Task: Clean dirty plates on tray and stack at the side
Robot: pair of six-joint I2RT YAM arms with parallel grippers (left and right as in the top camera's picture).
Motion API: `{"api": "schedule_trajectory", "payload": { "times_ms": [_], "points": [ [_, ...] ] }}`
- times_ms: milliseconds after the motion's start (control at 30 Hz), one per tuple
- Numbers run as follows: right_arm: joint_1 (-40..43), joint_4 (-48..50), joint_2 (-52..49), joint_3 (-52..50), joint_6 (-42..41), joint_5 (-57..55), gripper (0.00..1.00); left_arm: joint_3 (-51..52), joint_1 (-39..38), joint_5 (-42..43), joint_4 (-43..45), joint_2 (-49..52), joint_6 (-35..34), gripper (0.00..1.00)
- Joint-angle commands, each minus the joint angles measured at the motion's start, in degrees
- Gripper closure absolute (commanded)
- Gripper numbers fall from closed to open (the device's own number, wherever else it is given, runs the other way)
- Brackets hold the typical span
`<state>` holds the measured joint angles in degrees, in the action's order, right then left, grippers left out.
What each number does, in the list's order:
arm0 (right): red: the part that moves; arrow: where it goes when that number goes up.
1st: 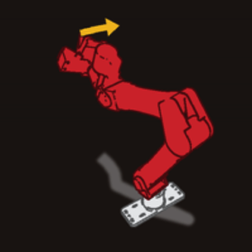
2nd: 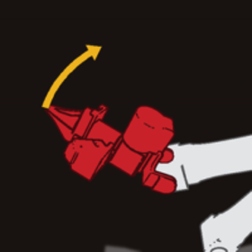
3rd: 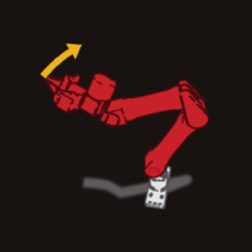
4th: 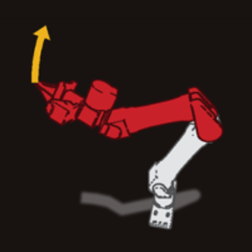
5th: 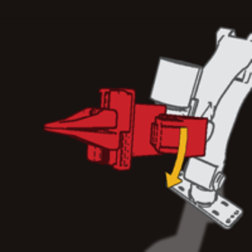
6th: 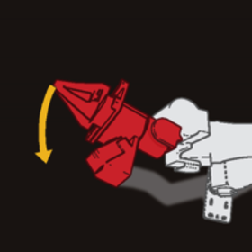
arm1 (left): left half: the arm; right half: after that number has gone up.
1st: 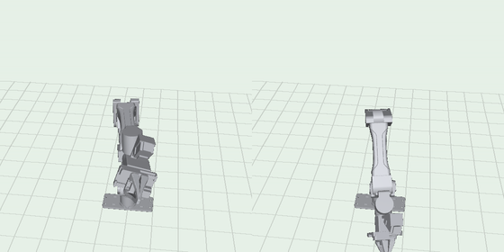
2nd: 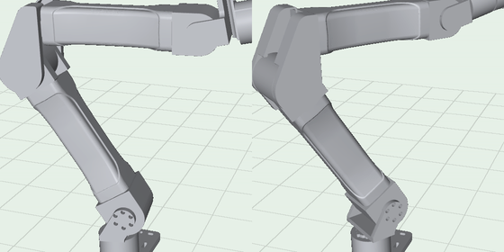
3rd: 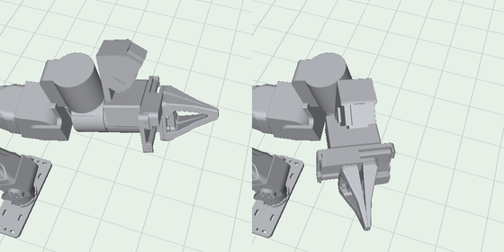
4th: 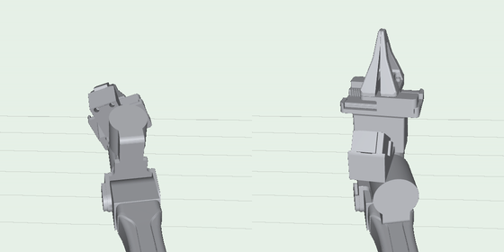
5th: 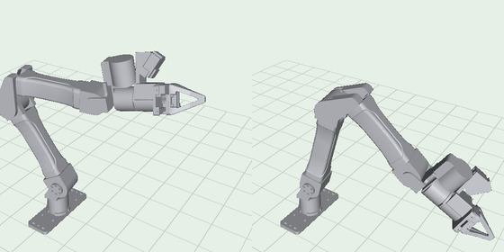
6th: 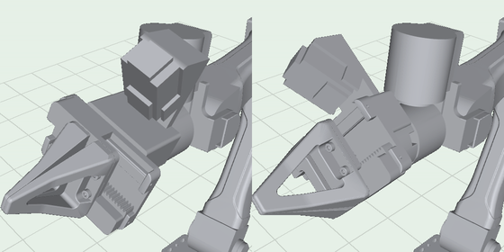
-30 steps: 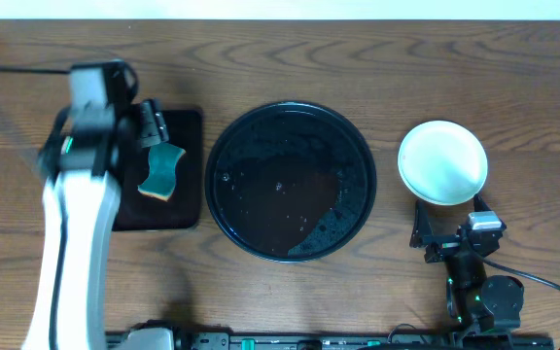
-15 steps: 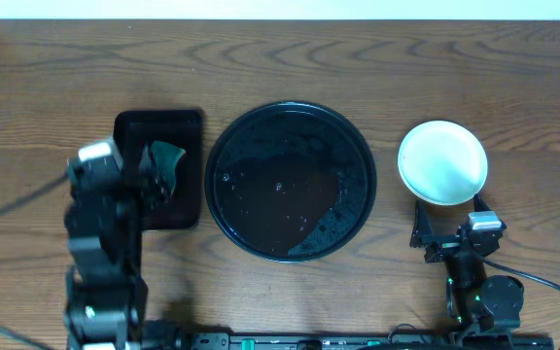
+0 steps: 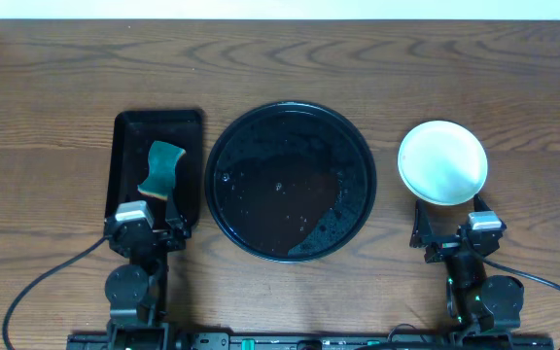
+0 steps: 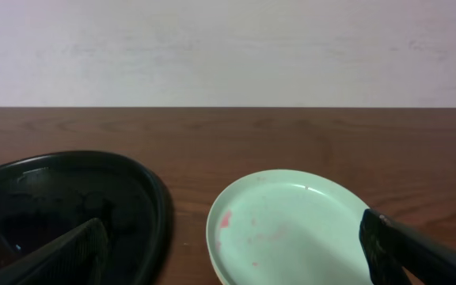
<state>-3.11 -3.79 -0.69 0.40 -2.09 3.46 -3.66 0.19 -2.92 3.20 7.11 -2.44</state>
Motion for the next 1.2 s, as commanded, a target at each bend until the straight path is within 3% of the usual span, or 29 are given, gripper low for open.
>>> {"api": "schedule_trajectory", "payload": {
  "times_ms": [0, 200, 1167],
  "points": [
    [0.4, -0.2, 0.4, -0.1, 0.5, 0.5, 0.01, 3.0, -0.3, 0.3, 0.5, -3.3, 2.7, 0.22],
    [0.4, -0.2, 0.4, -0.1, 0.4, 0.5, 0.01, 3.4, -0.3, 0.4, -7.3, -7.0, 4.0, 0.21],
    [0.4, -0.2, 0.4, -0.1, 0.5, 0.5, 0.01, 3.4, -0.3, 0.4, -7.2, -6.8, 4.1, 0.21]
  ]
}}
